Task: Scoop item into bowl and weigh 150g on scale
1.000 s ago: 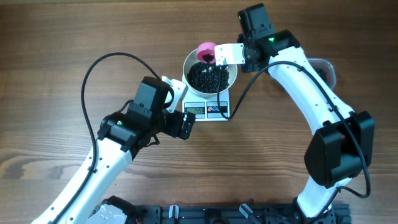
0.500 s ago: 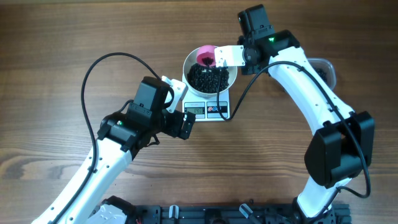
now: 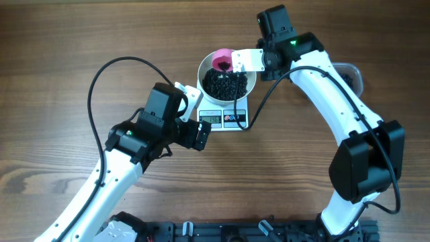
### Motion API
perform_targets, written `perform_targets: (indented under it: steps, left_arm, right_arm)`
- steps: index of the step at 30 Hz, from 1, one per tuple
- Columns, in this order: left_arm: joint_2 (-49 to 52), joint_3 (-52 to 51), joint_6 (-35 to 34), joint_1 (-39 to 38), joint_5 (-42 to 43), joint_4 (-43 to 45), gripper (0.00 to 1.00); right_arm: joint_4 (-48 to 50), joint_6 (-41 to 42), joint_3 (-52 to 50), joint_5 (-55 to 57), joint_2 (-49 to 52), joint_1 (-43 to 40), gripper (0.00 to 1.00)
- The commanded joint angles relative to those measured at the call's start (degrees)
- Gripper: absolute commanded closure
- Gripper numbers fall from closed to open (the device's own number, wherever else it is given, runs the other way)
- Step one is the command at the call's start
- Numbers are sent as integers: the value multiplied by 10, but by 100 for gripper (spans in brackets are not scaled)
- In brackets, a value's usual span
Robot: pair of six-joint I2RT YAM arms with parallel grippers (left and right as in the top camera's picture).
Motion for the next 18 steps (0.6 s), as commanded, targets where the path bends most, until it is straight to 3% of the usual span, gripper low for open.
perform_targets:
  steps: [1, 18]
  left_arm:
    - [2, 10, -2, -3, -3, 2, 0]
    - [2, 10, -2, -3, -3, 2, 0]
  right_arm:
    - [3, 8, 13, -13, 1, 2, 96]
    - [1, 6, 13, -3, 1, 3, 96]
